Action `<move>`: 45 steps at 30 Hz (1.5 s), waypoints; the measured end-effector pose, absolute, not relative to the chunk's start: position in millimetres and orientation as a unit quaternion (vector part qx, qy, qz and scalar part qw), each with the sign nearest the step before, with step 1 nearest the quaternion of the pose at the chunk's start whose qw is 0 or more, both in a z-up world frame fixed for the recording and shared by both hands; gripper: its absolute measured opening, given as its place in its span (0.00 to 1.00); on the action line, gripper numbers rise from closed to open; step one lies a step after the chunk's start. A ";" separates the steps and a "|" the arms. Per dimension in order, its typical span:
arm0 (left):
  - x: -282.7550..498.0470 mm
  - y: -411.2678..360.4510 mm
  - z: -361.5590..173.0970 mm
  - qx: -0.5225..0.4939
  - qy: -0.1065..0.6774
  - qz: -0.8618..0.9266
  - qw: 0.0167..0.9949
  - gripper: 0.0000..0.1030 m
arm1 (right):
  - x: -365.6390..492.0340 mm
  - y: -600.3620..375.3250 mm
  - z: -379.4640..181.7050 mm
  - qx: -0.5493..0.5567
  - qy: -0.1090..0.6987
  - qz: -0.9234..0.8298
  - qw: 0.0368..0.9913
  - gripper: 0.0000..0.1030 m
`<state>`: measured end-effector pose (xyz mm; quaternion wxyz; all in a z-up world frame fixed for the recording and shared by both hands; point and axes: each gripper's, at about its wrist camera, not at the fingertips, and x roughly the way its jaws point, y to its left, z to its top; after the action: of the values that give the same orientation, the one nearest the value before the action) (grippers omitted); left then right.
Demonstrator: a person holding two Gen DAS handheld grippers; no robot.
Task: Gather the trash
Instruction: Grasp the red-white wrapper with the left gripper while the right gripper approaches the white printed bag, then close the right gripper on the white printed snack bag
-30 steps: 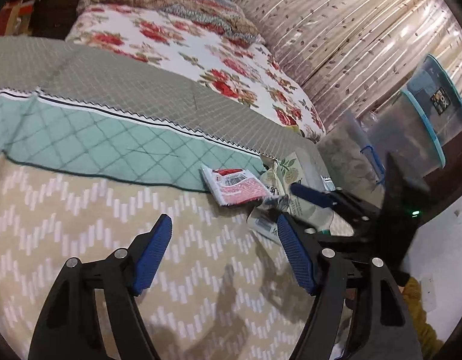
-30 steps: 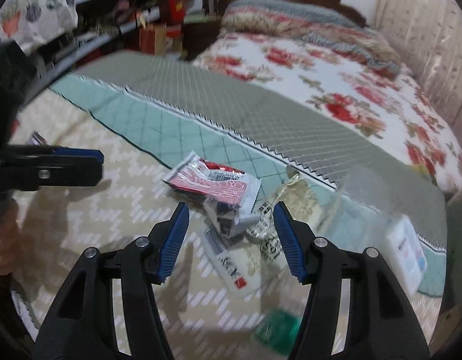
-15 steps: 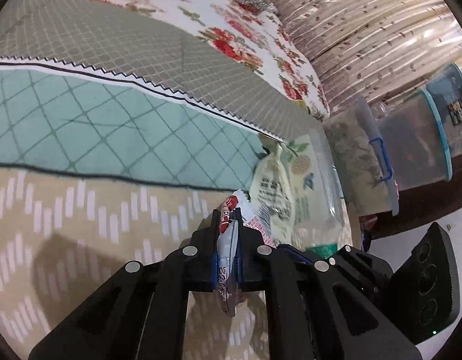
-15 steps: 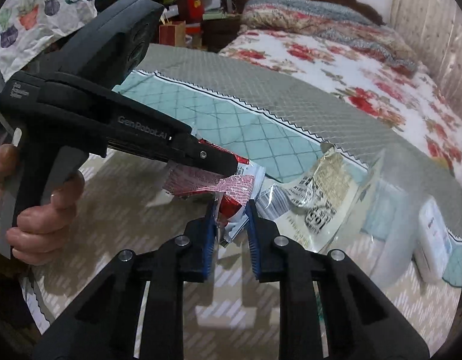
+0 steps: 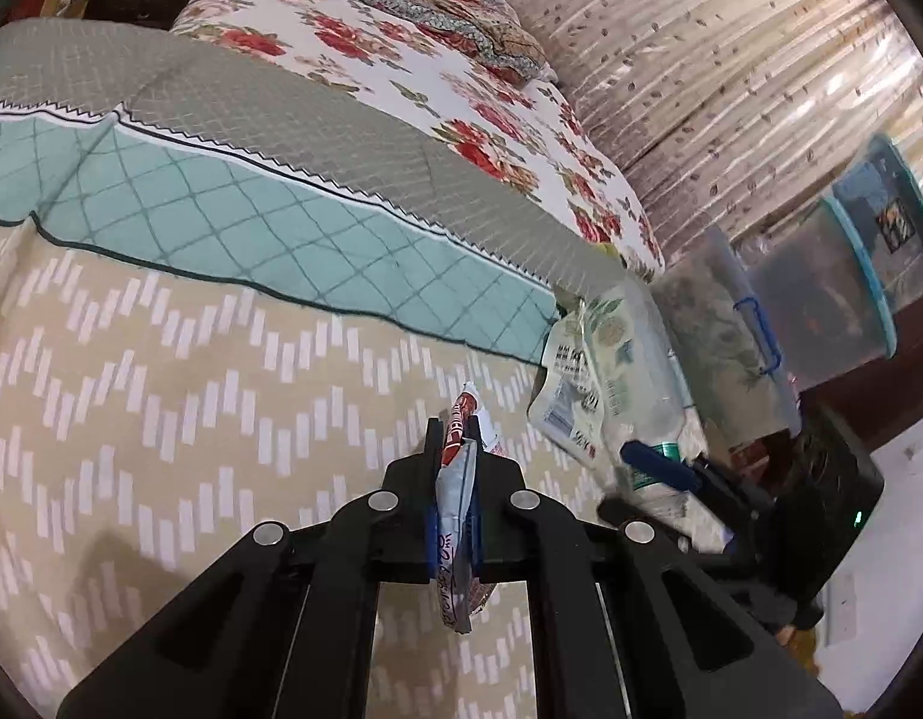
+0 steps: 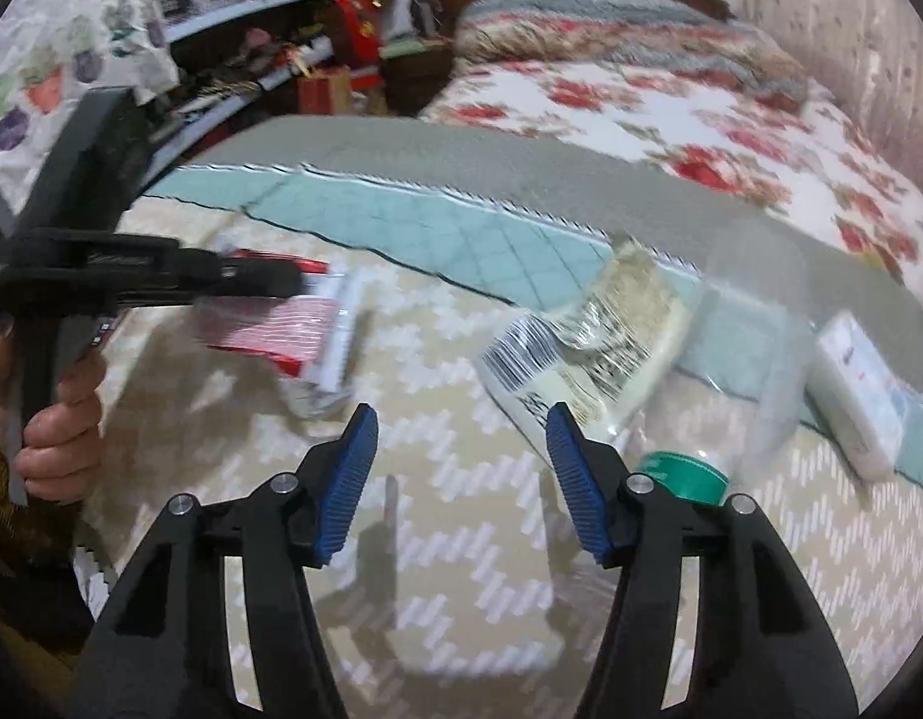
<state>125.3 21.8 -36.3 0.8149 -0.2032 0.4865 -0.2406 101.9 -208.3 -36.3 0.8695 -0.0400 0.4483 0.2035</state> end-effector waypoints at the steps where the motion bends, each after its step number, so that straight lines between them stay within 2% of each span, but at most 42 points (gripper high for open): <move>1: 123.5 18.1 -37.4 -0.191 0.486 -0.242 0.817 0.06 | 103.4 -212.0 -38.9 -0.046 0.452 0.189 0.871 0.55; 6: 119.9 8.7 -40.7 -0.170 0.483 -0.254 0.820 0.06 | 103.5 -234.7 -43.3 -0.027 0.461 0.162 0.872 0.55; 12: 122.2 11.5 -47.5 -0.192 0.481 -0.266 0.813 0.06 | 119.2 -234.3 -39.7 0.001 0.450 0.164 0.878 0.56; 14: 121.2 13.7 -47.9 -0.197 0.478 -0.269 0.812 0.06 | 128.5 -224.6 -42.3 0.006 0.447 0.157 0.881 0.59; 19: 118.1 14.2 -46.8 -0.202 0.471 -0.276 0.813 0.06 | 149.3 -209.8 -47.8 0.007 0.440 0.086 0.894 0.74; 25: 116.9 9.1 -44.9 -0.194 0.465 -0.287 0.814 0.06 | 166.2 -201.4 -57.3 -0.036 0.440 0.062 0.895 0.80; 29: 116.6 8.6 -44.8 -0.195 0.465 -0.291 0.813 0.06 | 173.3 -201.1 -64.6 -0.036 0.455 0.096 0.884 0.79; 34: 118.8 10.2 -47.3 -0.203 0.468 -0.293 0.809 0.06 | 170.5 -199.6 -61.0 -0.034 0.461 0.126 0.878 0.64; 45: 121.0 15.2 -50.4 -0.209 0.470 -0.288 0.808 0.06 | 93.9 -176.2 -61.5 -0.094 0.429 0.195 0.877 0.62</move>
<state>121.0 15.2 -50.4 0.8077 -0.2089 0.4700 -0.2882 93.9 -176.2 -61.5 0.8771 -0.0942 0.4285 0.1955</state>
